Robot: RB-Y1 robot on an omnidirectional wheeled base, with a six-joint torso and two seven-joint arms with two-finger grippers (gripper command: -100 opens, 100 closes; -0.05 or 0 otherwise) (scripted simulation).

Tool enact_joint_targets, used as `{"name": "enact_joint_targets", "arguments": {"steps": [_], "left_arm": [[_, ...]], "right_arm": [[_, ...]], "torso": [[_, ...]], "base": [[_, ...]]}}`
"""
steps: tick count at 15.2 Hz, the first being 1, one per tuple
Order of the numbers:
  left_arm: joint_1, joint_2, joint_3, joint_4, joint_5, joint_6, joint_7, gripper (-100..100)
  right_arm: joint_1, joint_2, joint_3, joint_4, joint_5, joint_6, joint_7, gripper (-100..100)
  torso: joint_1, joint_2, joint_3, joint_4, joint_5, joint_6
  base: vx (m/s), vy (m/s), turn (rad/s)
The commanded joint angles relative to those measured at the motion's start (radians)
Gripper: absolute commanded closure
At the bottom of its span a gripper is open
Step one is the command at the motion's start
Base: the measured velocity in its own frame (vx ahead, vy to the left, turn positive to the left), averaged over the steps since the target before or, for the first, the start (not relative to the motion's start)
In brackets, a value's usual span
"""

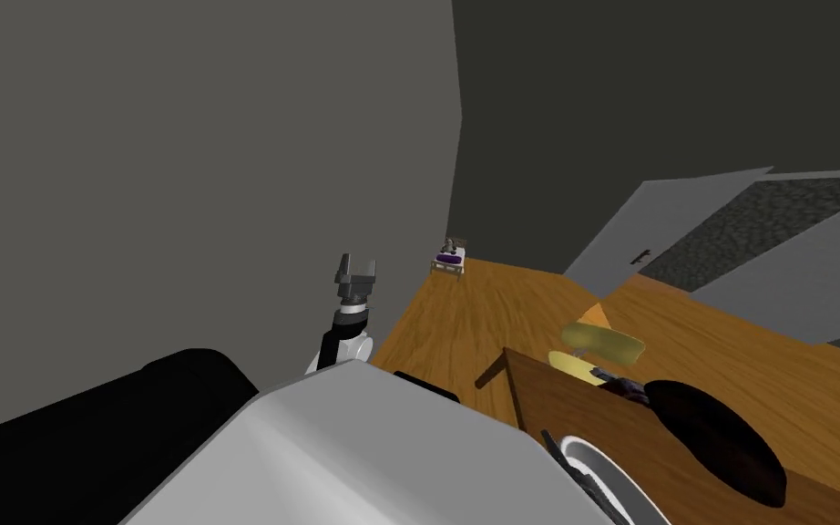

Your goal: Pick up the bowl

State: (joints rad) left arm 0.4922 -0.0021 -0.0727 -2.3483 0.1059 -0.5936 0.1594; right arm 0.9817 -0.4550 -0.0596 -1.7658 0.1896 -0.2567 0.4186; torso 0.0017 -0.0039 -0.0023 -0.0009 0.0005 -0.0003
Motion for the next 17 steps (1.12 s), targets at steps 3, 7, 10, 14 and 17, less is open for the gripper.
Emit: {"name": "enact_joint_targets", "arguments": {"steps": [3, 7, 10, 14, 17], "left_arm": [[0.0, 0.0, 0.0, 0.0, 0.0, 0.0, 0.0, 0], [0.0, 0.0, 0.0, 0.0, 0.0, 0.0, 0.0, 0], [0.0, 0.0, 0.0, 0.0, 0.0, 0.0, 0.0, 0], [0.0, 0.0, 0.0, 0.0, 0.0, 0.0, 0.0, 0], [0.0, 0.0, 0.0, 0.0, 0.0, 0.0, 0.0, 0]], "right_arm": [[0.056, -0.029, 0.008, 0.076, 0.013, 0.038, 0.064, -100], [0.104, -0.05, 0.017, 0.141, 0.022, 0.061, 0.113, -100], [0.126, -0.059, 0.023, 0.172, 0.027, 0.072, 0.136, -100], [0.167, -0.074, 0.038, 0.23, 0.036, 0.091, 0.18, -100], [0.187, -0.08, 0.047, 0.258, 0.04, 0.1, 0.201, -100]], "torso": [[0.0, 0.0, 0.0, 0.0, 0.0, 0.0], [0.001, 0.0, 0.0, 0.0, 0.0, 0.0], [0.001, 0.001, 0.0, 0.0, 0.0, 0.001], [0.005, 0.003, 0.002, 0.001, 0.001, 0.0], [0.004, 0.001, 0.001, 0.0, 0.001, 0.0]], "base": [[0.029, 0.004, 0.41], [0.023, 0.007, 0.378], [0.014, 0.011, 0.2], [-0.009, 0.056, 0.277], [0.021, 0.04, 0.312]]}}
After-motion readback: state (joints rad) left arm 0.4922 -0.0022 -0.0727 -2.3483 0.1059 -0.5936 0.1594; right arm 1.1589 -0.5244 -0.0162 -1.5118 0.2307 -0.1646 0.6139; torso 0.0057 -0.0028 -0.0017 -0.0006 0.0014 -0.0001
